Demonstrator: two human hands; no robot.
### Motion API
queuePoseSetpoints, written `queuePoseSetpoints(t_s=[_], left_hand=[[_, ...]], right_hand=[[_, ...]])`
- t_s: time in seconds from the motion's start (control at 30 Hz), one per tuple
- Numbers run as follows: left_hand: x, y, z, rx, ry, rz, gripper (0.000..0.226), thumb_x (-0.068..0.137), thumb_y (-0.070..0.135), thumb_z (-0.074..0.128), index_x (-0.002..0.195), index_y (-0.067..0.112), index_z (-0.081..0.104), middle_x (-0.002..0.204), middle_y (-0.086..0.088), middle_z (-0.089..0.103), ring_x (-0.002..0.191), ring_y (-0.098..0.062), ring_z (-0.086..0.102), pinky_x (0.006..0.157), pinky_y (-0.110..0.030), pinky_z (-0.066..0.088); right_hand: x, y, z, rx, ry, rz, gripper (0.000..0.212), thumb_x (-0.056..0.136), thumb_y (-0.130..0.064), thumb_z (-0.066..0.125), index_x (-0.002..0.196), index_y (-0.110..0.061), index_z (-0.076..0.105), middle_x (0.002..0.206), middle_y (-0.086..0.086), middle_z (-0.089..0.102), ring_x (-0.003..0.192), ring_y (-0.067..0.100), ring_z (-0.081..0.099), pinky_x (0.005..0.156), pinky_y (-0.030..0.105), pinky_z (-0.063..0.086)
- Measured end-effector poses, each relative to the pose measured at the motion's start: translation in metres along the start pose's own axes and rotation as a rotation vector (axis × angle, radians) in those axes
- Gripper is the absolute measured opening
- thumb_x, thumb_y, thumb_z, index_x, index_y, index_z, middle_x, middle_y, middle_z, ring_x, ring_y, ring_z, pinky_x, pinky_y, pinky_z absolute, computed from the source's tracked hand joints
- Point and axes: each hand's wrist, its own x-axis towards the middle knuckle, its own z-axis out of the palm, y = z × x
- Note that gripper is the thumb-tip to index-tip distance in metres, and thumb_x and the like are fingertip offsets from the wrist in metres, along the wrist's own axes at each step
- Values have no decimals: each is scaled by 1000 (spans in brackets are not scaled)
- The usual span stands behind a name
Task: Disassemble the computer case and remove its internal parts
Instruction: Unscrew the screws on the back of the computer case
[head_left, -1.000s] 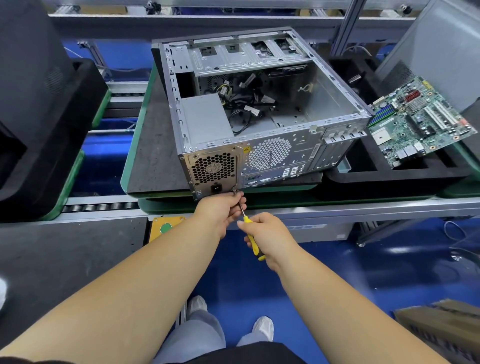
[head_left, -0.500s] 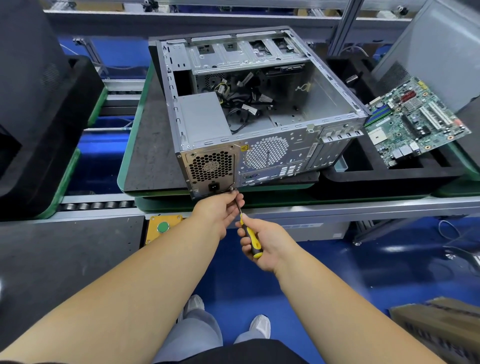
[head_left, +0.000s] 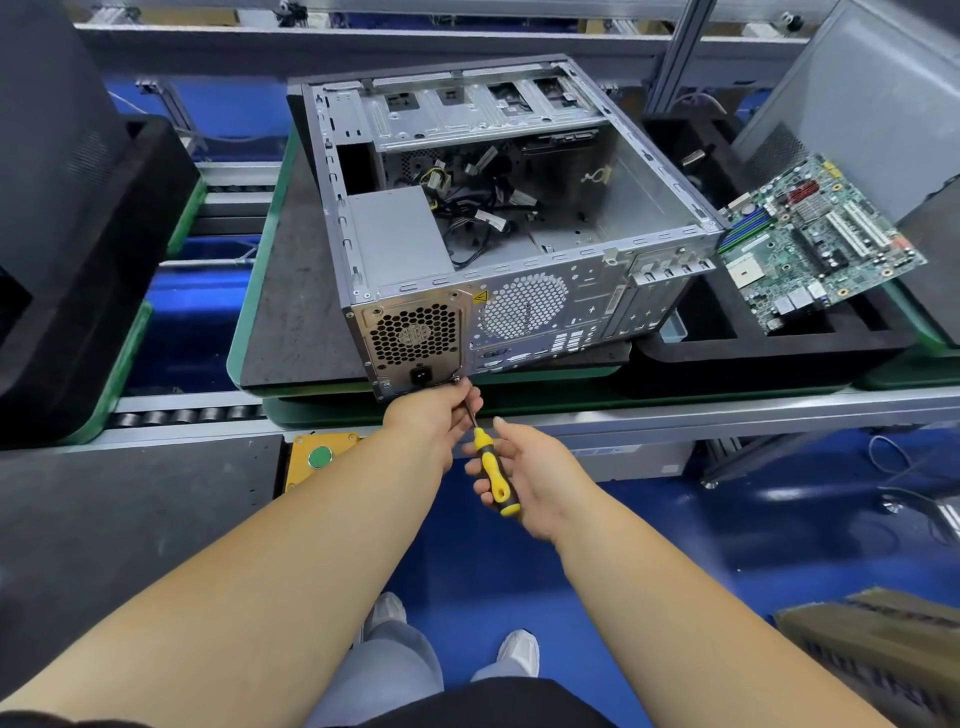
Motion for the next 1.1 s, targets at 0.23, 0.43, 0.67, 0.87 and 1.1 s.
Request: queuePoseSetpoints(t_s=[0.23, 0.43, 0.67, 0.87, 1.1], left_hand=[[0, -4, -1, -63, -48, -22, 6, 94, 11, 63, 89, 8, 66, 65, 2, 73, 58, -5, 70, 63, -20, 57], [-1, -2, -5, -88, -91, -25, 9, 96, 10, 59, 91, 4, 65, 75, -5, 74, 72, -12, 72, 66, -21, 58], [-2, -4, -8, -84, -108, -29, 6, 94, 6, 60, 94, 3, 66, 81, -7, 74, 73, -12, 71, 60, -20, 58], [1, -3, -8, 16, -71, -21, 5, 88, 8, 69, 91, 6, 67, 73, -3, 74, 72, -12, 72, 53, -20, 56], [4, -2, -8, -8, -60, -17, 3, 88, 6, 68, 91, 7, 68, 69, -2, 74, 62, -8, 72, 50, -19, 54]], right_hand=[[1, 9, 2, 157, -37, 57, 37, 103, -33, 45, 107, -4, 68, 66, 2, 63, 50, 11, 54, 44, 21, 46], [5, 12, 2, 144, -15, 20, 29, 98, -32, 58, 96, -6, 69, 64, 2, 62, 50, 10, 55, 45, 21, 47], [10, 13, 3, -86, 106, -117, 18, 94, -32, 64, 91, -14, 60, 66, 2, 61, 51, 10, 57, 49, 24, 48], [11, 17, 4, -352, 196, -260, 18, 93, -31, 64, 95, -18, 53, 74, 2, 60, 57, 11, 54, 48, 22, 43], [2, 10, 2, -92, 17, -72, 39, 102, -37, 47, 94, -5, 68, 69, 6, 65, 53, 14, 56, 52, 25, 48]])
